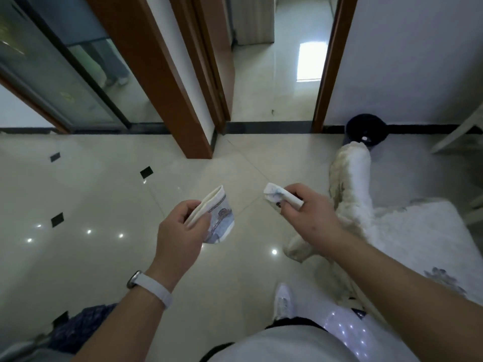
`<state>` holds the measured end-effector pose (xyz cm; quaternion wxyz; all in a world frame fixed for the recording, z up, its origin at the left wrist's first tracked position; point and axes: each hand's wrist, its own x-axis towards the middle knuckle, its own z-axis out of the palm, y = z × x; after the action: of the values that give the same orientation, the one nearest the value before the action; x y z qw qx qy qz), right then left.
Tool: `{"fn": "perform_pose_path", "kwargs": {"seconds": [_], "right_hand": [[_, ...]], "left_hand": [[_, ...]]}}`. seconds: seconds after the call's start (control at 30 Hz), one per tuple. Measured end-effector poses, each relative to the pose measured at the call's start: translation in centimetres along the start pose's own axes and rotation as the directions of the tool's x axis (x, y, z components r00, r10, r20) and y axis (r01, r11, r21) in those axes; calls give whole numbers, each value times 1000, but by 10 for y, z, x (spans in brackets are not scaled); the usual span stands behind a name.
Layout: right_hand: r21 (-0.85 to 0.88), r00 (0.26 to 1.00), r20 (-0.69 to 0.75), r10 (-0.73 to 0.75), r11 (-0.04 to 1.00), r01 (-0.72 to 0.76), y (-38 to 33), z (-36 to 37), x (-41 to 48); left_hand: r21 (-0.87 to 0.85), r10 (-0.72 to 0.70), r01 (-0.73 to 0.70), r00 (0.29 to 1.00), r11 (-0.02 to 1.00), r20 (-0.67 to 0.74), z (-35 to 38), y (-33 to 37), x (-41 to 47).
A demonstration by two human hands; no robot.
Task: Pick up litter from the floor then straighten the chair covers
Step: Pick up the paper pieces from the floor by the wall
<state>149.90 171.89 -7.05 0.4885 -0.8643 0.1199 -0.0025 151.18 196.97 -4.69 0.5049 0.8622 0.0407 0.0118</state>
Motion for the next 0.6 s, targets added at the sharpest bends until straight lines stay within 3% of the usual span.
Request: {"fn": "perform_pose_path", "kwargs": {"seconds": [0.17,0.37,0.6], "right_hand": [[16,998,-66,-10,1000,11,-2,-33,68],[95,988,-128,90,992,-78,10,-48,128],[66,964,-199,179,983,-169,14,-44,213]], "left_hand": [[41,46,-47,998,998,40,34,30,66],[83,51,-60,992,995,114,65,41,144],[18,78,-84,968,996,237,106,46,255]]}}
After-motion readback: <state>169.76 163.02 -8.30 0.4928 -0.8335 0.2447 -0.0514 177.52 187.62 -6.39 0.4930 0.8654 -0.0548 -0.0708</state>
